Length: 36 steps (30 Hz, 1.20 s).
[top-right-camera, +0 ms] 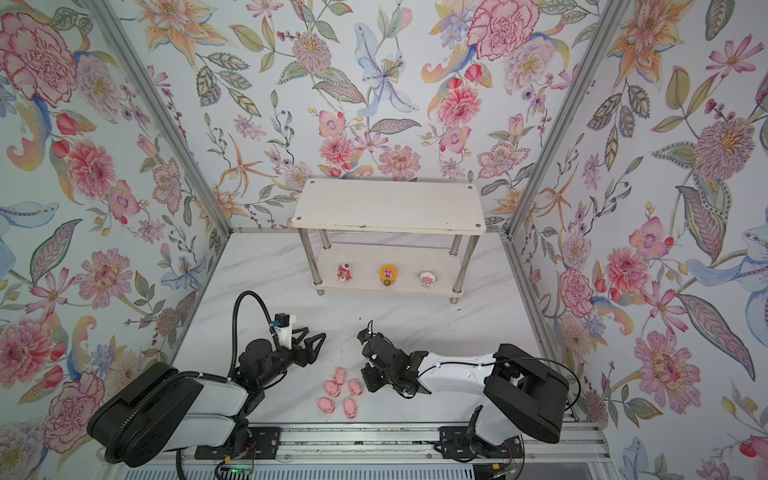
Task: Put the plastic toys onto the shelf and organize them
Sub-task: 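Lower the right gripper onto a pink pig and close on it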
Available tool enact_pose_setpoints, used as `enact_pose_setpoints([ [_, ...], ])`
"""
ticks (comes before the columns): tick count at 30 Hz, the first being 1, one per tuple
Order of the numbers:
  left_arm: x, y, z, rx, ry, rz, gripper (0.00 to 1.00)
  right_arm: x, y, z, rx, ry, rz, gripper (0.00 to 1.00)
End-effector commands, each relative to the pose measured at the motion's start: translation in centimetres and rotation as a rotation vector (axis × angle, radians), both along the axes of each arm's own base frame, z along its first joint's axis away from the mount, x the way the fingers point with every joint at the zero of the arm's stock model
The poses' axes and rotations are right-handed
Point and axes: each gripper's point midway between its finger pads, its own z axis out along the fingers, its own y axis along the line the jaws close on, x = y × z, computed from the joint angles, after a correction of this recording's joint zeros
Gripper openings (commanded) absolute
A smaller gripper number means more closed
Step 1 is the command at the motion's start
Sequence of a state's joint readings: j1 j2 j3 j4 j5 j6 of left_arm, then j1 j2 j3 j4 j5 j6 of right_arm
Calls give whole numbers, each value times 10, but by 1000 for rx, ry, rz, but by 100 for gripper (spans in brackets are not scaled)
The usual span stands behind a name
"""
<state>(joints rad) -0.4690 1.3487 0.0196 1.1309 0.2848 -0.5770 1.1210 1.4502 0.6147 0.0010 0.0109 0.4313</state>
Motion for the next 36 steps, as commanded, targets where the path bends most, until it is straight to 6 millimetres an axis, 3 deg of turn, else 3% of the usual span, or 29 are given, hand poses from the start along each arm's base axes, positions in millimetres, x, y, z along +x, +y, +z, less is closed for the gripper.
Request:
enact_pose_setpoints([
  [1,3,0,6,-26,-13,-2,79,-18,9,20,-1,-26,56,0],
  [7,2,-2,6,-32,-12,-9,79,-36,10,12,22,6,58,0],
  [15,1,0,6,-30,-15,-7,79,-25,4,-21,-32,58,-4,0],
  [21,2,0,6,-29,-17,-4,79,-7,-24,-28,-49,62,-116,0],
  [25,2,-1,6,-34,-13,-9,79,9,-42,-19,-16,45,-180,0],
  [31,2,-2,6,-32,-12,-11,79,14,-46,10,24,7,-177,1],
  [34,2,-2,6,-33,-14,-11,79,1,-31,24,34,-27,-91,15],
  [36,2,-2,5,-35,-10,-10,79,-10,-21,25,26,-42,-30,41],
])
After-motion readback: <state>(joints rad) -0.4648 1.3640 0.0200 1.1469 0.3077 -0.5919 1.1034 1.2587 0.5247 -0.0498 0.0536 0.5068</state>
